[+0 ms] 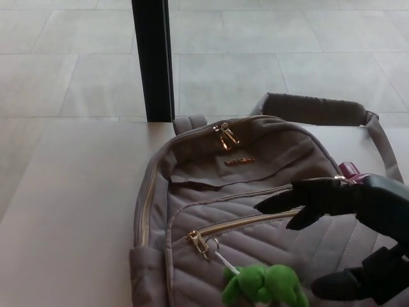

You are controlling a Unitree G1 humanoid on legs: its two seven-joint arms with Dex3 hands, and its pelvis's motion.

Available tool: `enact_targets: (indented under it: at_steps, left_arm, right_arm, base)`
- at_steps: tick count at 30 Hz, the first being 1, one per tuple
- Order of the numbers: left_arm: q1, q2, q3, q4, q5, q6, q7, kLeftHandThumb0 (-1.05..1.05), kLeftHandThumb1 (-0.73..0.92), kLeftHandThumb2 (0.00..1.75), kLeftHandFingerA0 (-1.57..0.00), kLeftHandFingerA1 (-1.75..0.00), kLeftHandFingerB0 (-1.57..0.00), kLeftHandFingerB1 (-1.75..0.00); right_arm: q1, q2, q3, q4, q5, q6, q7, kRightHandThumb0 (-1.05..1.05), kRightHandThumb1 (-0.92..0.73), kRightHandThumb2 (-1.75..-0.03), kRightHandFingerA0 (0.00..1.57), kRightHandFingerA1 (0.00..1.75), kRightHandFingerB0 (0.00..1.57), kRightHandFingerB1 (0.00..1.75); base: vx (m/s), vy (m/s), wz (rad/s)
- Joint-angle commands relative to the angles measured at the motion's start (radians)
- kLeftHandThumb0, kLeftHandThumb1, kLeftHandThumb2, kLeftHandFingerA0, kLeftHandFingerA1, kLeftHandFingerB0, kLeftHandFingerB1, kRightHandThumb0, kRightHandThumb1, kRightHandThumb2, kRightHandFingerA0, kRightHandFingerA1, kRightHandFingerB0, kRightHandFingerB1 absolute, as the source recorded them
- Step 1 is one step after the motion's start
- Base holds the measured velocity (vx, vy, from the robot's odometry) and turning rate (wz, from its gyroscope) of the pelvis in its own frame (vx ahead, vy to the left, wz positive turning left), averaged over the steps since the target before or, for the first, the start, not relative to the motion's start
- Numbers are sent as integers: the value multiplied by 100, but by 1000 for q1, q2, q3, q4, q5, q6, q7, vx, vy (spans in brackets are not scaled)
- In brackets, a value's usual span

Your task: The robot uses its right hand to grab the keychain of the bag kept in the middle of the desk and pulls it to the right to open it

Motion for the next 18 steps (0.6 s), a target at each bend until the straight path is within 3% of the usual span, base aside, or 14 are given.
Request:
enact_targets:
  at_steps: [1, 2, 3, 5, 6, 11, 12, 13, 14, 15, 17, 18]
  left_arm:
    - [3, 27, -26, -1, 24, -17, 16, -57, 48, 56, -41, -54, -66, -44]
    - [3, 27, -25, -1, 21, -20, 15, -56, 48, 55, -41, -56, -67, -44]
    - [3, 27, -28, 4, 21, -30, 16, -60, 37, 77, -41, -60, -60, -56]
    - [1, 25, -40, 9, 28, -30, 18, -59, 37, 77, -41, -59, -62, -56]
    - [0, 22, -39, 12, 24, -34, 20, -55, 47, 55, -46, -54, -68, -45]
    - [-1, 19, -39, 14, 14, -40, 16, -57, 48, 54, -45, -55, -68, -44]
    - [-1, 19, -41, 15, 16, -44, 21, -59, 42, 59, -44, -56, -66, -47]
    - [0, 19, -43, 14, 18, -49, 26, -58, 38, 82, -41, -61, -66, -60]
    - [0, 20, -43, 13, 16, -48, 22, -58, 38, 82, -42, -61, -65, -60]
    - [1, 20, -46, 13, 18, -49, 22, -59, 39, 83, -42, -62, -65, -60]
    - [-4, 21, -48, 16, 19, -48, 23, -58, 39, 82, -42, -63, -65, -60]
    - [-5, 20, -49, 17, 19, -45, 25, -59, 43, 58, -46, -58, -68, -47]
  right_arm:
    - [23, -17, -3, -1, -36, 8, 17, -89, -43, -84, 50, 61, 39, 43]
    - [23, -9, 3, -3, -33, 11, 17, -86, -42, -83, 51, 62, 36, 42]
    - [24, -4, 12, -7, -43, 8, 13, -79, -39, -84, 51, 64, 35, 44]
    - [28, 1, 29, -8, -57, -12, 12, -78, -40, -83, 52, 63, 36, 44]
    - [33, 7, 35, 6, -66, -43, 6, -78, -40, -83, 53, 64, 36, 45]
    - [66, 1, 38, 8, -88, -40, 7, -81, -42, -85, 50, 64, 34, 44]
    - [84, -1, 36, 11, -100, -45, 2, -86, -44, -85, 56, 68, 34, 43]
    - [97, 1, 36, 16, -110, -53, -3, -83, -43, -84, 54, 69, 34, 44]
    - [112, 5, 33, 25, -115, -70, -10, -84, -43, -84, 53, 69, 34, 44]
    - [126, 5, 31, 19, -124, -58, -13, -75, -50, -56, 55, 66, 39, 38]
    - [147, 11, 24, 25, -127, -71, -24, -74, -49, -57, 57, 68, 39, 37]
    - [162, 16, 20, 28, -129, -71, -32, -83, -43, -82, 60, 77, 32, 43]
  base:
    - [0, 0, 0]
    - [0, 0, 0]
    - [0, 0, 0]
    - [0, 0, 0]
    - [0, 0, 0]
    - [0, 0, 0]
    - [0, 0, 0]
    - [0, 0, 0]
    - [0, 0, 0]
    - [0, 0, 0]
    - [0, 0, 0]
    - [0, 0, 0]
